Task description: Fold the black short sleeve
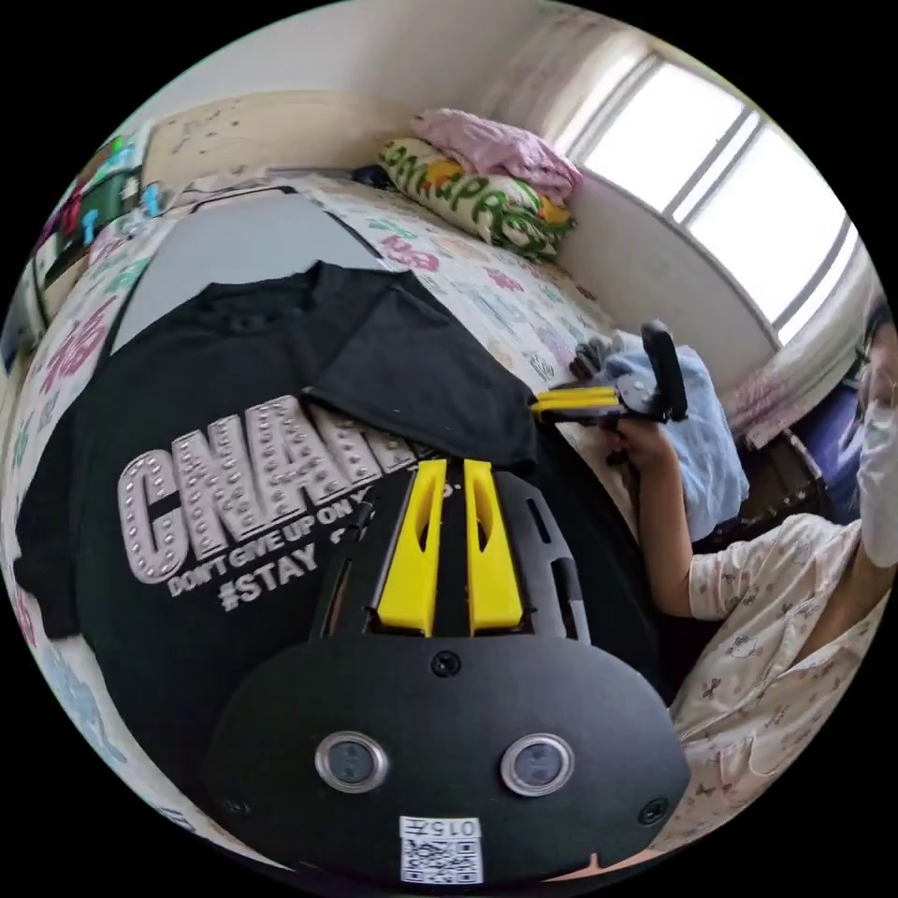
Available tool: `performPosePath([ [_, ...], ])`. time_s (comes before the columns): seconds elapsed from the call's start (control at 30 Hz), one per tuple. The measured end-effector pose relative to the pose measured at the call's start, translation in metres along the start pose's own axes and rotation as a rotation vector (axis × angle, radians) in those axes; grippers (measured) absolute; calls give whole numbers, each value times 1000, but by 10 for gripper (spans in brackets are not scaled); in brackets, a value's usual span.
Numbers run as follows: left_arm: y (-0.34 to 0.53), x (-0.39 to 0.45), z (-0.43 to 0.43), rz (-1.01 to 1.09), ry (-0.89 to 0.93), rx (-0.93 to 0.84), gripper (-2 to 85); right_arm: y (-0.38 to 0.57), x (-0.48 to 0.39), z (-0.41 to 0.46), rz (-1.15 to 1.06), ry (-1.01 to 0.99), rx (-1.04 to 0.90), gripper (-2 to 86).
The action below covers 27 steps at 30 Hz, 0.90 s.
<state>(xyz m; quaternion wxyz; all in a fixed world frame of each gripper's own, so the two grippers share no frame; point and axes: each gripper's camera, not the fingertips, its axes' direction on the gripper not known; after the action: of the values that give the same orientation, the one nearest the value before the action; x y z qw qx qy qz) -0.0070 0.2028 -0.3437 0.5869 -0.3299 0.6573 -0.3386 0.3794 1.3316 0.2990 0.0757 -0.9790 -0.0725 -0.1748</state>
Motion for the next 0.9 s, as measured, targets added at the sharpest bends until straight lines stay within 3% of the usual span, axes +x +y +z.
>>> performPosePath([
  [0.1,99,-81,-83,-272,-13,234,77,8,26,17,4,-10,2,46],
  [0.17,218,-151,-146,-581,-79,457,90,15,51,32,18,-30,3,46],
  [0.23,307,-189,-176,-756,-173,558,112,20,67,43,25,-38,3,46],
  [0.33,417,-243,-187,-964,-312,539,138,28,92,64,29,-36,-3,45],
  [0.47,514,-293,-156,-1092,-180,595,146,42,118,96,-5,4,-18,44],
  [0.6,558,-310,-121,-1081,-131,674,120,48,139,128,-41,63,-65,43],
  [0.73,610,-320,-91,-1059,-184,612,25,58,180,165,17,49,-91,42],
  [0.9,727,-345,-49,-1025,180,822,5,90,248,188,229,-83,-46,57],
])
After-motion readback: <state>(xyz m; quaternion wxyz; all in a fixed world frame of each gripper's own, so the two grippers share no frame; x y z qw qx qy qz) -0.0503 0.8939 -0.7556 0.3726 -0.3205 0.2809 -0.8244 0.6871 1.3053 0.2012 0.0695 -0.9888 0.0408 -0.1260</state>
